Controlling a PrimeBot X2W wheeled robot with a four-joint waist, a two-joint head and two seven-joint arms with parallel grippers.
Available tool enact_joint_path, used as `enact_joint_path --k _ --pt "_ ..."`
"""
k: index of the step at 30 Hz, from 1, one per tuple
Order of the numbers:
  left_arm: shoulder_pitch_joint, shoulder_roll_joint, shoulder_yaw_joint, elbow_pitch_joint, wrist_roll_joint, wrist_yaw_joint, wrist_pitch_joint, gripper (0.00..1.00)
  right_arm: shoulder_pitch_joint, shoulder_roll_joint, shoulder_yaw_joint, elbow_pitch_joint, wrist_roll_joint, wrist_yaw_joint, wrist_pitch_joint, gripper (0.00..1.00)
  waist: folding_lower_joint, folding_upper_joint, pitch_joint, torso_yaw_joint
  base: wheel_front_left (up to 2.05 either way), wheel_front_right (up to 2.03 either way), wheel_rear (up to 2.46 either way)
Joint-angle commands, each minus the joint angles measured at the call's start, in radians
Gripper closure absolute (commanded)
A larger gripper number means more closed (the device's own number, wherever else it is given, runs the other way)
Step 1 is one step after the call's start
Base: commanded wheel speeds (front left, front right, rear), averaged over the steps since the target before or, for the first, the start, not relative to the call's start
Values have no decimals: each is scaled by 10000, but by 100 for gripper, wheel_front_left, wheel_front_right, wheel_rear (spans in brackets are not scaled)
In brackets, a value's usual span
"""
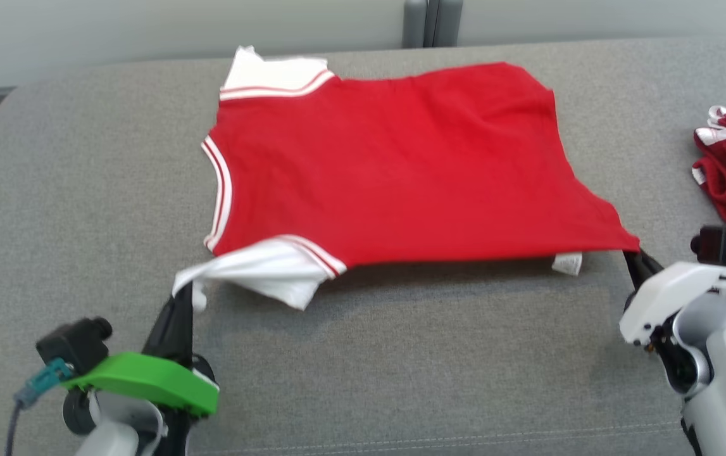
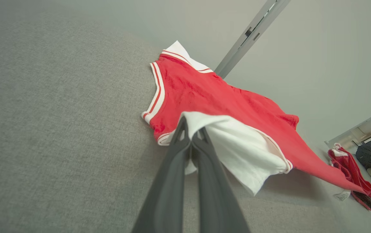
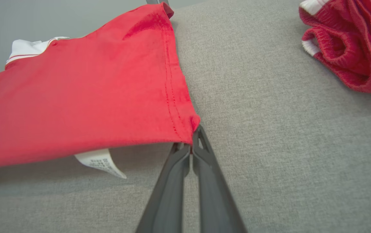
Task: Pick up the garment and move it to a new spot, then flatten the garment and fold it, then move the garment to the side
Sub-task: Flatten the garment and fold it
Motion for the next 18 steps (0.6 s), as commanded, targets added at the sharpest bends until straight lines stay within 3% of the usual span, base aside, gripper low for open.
enact_joint_path --k 1,9,14,18 --pt "292 136 -90 -59 181 138 95 100 353 77 -221 -149 -150 -18 57 100 1 0 -417 -9 0 0 0" --pt "1485 662 -729 -582 385 1163 1298 100 1894 1107 -1404 -1337 -958 -18 478 100 1 0 -780 50 0 0 0" --pt "2332 1227 -875 -1396 65 1800 2432 100 2682 1425 -1737 -2149 -1301 -18 848 100 1 0 -931 162 0 0 0" --pt "2732 1495 -1003 -1841 -135 2008 3066 100 3001 1462 -1789 -2490 -1432 -18 1057 100 1 0 -966 230 0 0 0"
